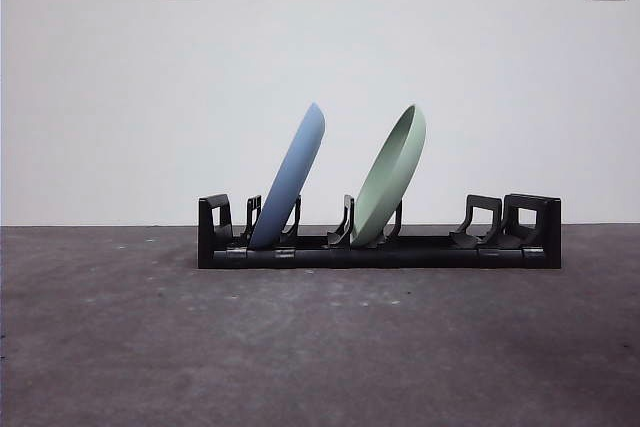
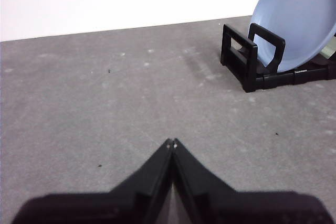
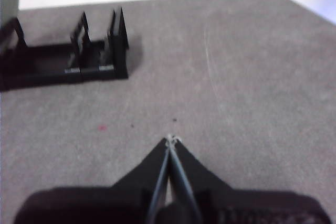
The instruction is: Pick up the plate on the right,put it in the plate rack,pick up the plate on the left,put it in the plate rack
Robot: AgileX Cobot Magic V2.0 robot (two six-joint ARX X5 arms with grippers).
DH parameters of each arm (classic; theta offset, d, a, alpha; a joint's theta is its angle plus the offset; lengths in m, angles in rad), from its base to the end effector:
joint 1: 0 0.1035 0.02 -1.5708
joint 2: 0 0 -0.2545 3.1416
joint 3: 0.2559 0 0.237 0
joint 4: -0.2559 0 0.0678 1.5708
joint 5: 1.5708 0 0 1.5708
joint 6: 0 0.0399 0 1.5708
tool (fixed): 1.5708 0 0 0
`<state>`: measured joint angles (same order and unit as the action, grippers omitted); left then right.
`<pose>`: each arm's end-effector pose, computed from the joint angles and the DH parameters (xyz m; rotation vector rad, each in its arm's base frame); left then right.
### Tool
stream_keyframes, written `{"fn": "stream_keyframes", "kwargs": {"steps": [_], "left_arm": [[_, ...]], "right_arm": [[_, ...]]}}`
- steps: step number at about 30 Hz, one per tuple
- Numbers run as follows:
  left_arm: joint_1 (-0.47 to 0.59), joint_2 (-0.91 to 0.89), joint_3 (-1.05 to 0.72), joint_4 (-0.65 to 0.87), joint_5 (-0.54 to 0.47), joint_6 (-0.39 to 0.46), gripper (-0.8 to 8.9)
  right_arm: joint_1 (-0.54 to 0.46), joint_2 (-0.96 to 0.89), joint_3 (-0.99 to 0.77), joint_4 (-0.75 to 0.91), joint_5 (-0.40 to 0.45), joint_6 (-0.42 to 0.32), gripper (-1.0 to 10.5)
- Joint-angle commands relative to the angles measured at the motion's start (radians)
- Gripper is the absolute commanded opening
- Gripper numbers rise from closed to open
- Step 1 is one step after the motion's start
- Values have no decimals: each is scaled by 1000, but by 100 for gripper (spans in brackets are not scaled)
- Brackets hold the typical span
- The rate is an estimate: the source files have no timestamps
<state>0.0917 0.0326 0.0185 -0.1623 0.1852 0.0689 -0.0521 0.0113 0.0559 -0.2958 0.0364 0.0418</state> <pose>0.1013 0.0019 0.1498 0.0443 0.1715 -0.0992 0.0960 -0.0065 0.1498 0.0435 0.2494 -0.0933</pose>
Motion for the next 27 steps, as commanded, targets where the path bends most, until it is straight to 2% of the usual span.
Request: {"fn": "stream_keyframes", "kwargs": {"steps": [1, 27], "left_arm": [[1, 3, -11, 9, -2, -6, -3], [1, 23, -11, 7, -2, -5, -3]], "right_arm": [[-1, -3, -7, 13, -2, 18, 2], [-1, -2, -6, 12, -2, 18, 2]]}}
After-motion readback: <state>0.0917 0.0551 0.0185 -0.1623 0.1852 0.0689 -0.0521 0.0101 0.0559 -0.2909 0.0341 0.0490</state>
